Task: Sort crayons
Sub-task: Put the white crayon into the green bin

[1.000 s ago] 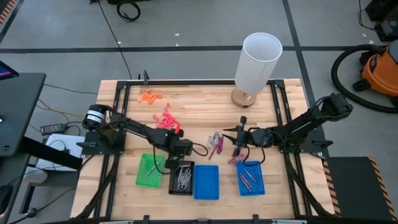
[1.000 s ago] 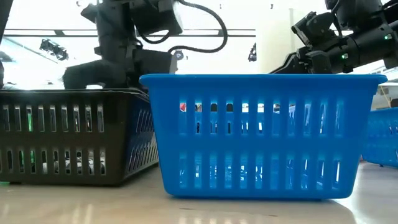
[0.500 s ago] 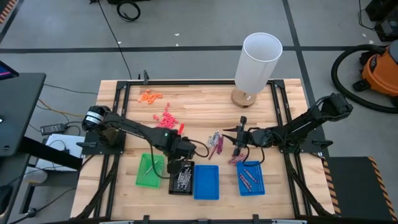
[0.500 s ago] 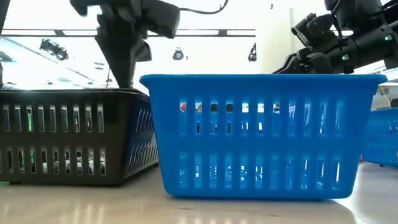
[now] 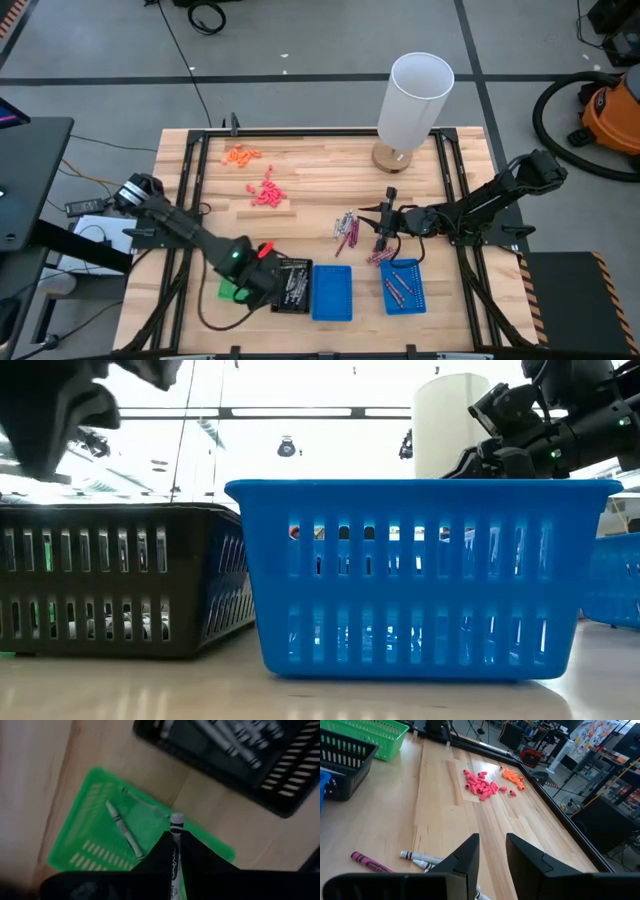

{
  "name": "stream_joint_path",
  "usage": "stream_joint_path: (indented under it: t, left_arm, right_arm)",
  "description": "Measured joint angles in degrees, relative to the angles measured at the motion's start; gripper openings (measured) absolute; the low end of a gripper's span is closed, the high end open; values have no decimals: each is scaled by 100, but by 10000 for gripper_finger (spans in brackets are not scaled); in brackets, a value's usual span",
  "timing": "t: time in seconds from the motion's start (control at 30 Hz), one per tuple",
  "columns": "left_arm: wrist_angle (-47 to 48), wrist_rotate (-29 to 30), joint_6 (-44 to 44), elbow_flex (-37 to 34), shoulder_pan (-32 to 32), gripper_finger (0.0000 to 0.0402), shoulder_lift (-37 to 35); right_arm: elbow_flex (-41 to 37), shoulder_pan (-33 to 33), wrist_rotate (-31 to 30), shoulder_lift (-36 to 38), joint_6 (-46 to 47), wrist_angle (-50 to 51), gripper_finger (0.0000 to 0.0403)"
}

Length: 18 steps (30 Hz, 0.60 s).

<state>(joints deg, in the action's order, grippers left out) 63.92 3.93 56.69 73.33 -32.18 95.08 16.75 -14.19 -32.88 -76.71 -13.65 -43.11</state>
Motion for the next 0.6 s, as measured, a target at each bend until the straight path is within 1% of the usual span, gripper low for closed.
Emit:
stream_joint_path:
  t: [0.07,0.2,0.37,0.5,0.6]
  left_arm:
    - [-4,117,312,-233,-118,16,-107]
    - [-33,121,765,-853,-223,16,-240]
    - [-661,143,1022,-1653,-214,24,-265]
    - [-1303,183,1023,-2087,-106,60,-264]
    - [-1420,203,941,-2176,-8,95,-266]
  right_arm:
    - [-1,-1,0,0,0,-22,105]
    - [0,-1,2,0,0,-55,105]
    - [0,-1,11,0,-3,-107,105]
    - [0,-1,9,0,-17,-142,105]
    - [0,1,9,0,-20,-141,105]
